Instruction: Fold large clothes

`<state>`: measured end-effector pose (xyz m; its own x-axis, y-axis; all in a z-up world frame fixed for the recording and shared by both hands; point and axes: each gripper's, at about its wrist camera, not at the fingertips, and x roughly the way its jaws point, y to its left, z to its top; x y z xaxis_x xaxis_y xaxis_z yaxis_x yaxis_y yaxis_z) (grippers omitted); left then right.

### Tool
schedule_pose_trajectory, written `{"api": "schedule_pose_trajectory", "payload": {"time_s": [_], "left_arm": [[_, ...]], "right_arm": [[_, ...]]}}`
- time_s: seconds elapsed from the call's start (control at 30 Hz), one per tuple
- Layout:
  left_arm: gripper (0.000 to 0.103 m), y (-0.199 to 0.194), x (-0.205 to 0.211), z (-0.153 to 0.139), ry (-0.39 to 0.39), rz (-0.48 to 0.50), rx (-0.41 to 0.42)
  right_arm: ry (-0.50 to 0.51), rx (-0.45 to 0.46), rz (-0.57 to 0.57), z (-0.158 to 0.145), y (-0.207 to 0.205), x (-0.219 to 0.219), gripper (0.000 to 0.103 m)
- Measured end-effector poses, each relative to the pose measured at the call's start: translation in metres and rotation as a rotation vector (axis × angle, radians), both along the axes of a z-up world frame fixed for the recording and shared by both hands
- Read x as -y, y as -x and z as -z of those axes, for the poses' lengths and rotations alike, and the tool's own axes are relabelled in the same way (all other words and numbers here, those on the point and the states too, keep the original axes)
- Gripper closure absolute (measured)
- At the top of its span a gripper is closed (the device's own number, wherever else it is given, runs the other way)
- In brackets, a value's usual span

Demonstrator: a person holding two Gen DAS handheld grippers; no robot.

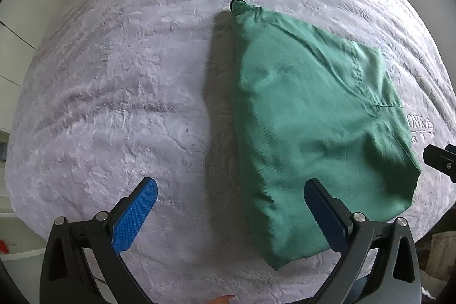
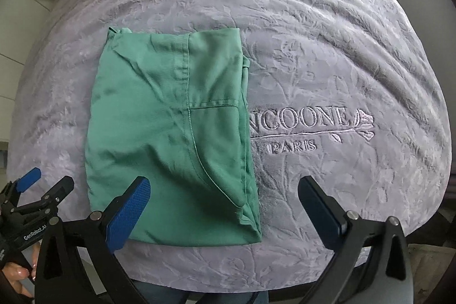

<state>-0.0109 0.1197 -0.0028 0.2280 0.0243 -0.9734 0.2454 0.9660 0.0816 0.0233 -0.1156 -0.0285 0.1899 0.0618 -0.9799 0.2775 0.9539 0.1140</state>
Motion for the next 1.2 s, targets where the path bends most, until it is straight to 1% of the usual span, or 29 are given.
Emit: {"api": "schedule_pose_trajectory", "payload": {"time_s": [0.53, 1.2], "left_arm": [[0.0, 0.0015, 0.0041, -0.0027, -0.017, 0.003, 0.007], [0.0, 0.0019, 0.0058, -0.0045, -0.015, 0.003, 0.009]], "right_arm": [[0.016, -0.005, -0.004, -0.0008, 0.0019, 0.0003, 0.0], [0.036, -0.006, -0.017, -0.0013, 0.0002, -0.0012, 0.0]]}}
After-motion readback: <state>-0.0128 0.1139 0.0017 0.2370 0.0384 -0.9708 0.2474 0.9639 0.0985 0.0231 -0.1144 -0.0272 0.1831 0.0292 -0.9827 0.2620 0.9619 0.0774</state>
